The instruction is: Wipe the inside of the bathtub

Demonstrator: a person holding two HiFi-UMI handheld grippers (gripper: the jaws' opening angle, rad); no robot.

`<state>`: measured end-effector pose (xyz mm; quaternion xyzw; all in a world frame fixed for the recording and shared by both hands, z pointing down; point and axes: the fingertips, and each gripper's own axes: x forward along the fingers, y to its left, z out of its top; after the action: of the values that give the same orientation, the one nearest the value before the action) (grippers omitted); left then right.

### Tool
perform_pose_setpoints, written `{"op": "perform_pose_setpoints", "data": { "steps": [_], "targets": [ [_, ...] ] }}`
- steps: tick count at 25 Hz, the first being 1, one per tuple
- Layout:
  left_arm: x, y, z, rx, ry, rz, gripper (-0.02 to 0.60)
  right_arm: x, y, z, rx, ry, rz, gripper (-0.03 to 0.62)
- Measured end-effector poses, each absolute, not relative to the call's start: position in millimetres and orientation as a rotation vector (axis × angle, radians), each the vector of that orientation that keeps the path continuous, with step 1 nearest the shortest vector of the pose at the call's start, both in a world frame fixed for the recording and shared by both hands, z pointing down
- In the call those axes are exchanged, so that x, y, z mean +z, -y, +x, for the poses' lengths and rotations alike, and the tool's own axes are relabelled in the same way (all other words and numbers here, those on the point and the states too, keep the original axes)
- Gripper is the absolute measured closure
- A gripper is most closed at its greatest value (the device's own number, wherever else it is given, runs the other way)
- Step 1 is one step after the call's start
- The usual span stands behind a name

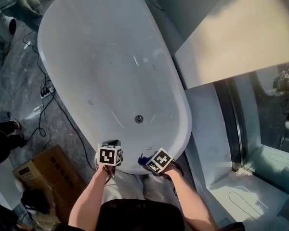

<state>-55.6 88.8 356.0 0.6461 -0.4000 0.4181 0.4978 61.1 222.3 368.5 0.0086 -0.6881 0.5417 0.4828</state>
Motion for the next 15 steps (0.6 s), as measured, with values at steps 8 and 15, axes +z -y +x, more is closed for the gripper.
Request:
{"op": "perform_pose_setpoints", "data": {
  "steps": [8, 15],
  "targets": [
    [259, -34, -71, 0.823, 1.021, 1.709, 0.578, 306, -149, 27, 1.293, 1.853, 0.305, 0.468],
    [203, 20, -84, 0.722, 1.060, 1.845, 0.578, 250, -73, -6, 1.147, 2.020, 0.504, 0.465]
  ]
}}
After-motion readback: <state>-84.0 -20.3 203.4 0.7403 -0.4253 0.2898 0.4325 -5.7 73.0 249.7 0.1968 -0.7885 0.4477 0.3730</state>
